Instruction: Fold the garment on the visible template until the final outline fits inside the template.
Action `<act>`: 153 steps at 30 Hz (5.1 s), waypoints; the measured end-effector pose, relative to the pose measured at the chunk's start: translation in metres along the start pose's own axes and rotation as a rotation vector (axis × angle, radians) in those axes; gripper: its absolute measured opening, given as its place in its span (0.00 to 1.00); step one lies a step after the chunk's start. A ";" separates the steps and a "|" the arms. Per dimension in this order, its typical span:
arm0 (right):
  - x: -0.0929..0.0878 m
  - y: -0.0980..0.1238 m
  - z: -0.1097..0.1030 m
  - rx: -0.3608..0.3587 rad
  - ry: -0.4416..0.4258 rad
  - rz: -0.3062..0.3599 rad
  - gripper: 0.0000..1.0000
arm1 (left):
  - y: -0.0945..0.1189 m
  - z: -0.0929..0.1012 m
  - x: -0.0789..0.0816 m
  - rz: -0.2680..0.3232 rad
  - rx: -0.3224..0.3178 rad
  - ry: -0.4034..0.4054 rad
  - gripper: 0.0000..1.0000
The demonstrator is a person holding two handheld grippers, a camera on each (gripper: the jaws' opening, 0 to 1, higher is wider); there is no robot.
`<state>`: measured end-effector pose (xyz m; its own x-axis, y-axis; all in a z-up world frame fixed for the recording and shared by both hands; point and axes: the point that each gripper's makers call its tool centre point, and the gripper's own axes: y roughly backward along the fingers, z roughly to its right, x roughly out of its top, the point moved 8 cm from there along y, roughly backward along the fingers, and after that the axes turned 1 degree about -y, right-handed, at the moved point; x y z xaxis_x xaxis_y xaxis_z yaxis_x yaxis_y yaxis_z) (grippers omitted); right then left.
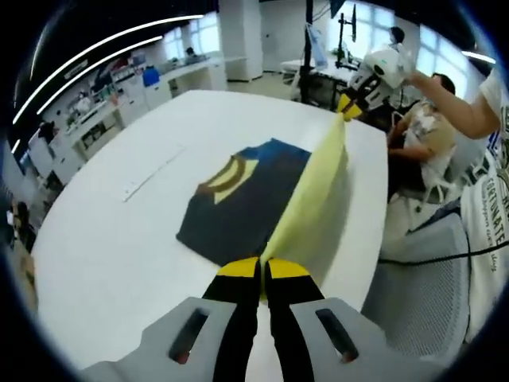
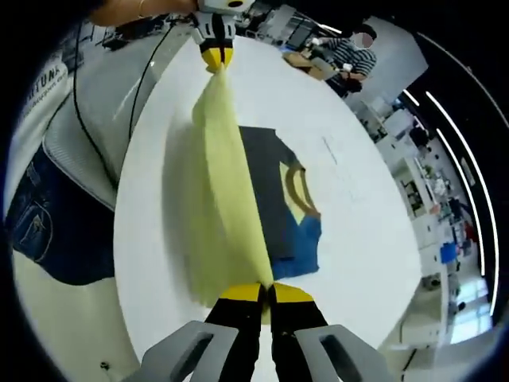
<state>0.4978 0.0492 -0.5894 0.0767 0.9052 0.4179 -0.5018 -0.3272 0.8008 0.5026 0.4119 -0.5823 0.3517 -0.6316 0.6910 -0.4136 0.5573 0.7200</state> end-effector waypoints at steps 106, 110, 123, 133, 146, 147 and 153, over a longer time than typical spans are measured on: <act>-0.048 -0.174 0.082 -0.105 -0.380 0.021 0.16 | -0.148 -0.123 -0.042 -0.053 0.289 -0.245 0.14; -0.049 -0.176 0.081 -0.106 -0.382 0.019 0.12 | -0.150 -0.124 -0.045 -0.063 0.272 -0.256 0.14; -0.050 -0.174 0.082 -0.105 -0.366 0.024 0.00 | -0.151 -0.127 -0.042 -0.050 0.292 -0.234 0.00; -0.046 -0.163 0.096 -0.130 -0.426 0.090 0.00 | -0.137 -0.139 -0.029 0.044 0.327 -0.129 0.00; -0.053 -0.186 0.113 -0.156 -0.706 0.146 0.00 | -0.152 -0.162 -0.024 0.075 0.363 0.040 0.00; -0.054 -0.188 0.114 -0.157 -0.715 0.146 0.00 | -0.152 -0.165 -0.025 0.076 0.372 0.081 0.00; -0.051 -0.192 0.121 -0.163 -0.749 0.143 0.00 | -0.148 -0.178 -0.027 0.128 0.379 0.204 0.00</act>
<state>0.6945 0.0332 -0.7130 0.5343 0.4143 0.7368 -0.6661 -0.3303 0.6687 0.7037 0.4427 -0.6959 0.4202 -0.4304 0.7989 -0.7294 0.3636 0.5795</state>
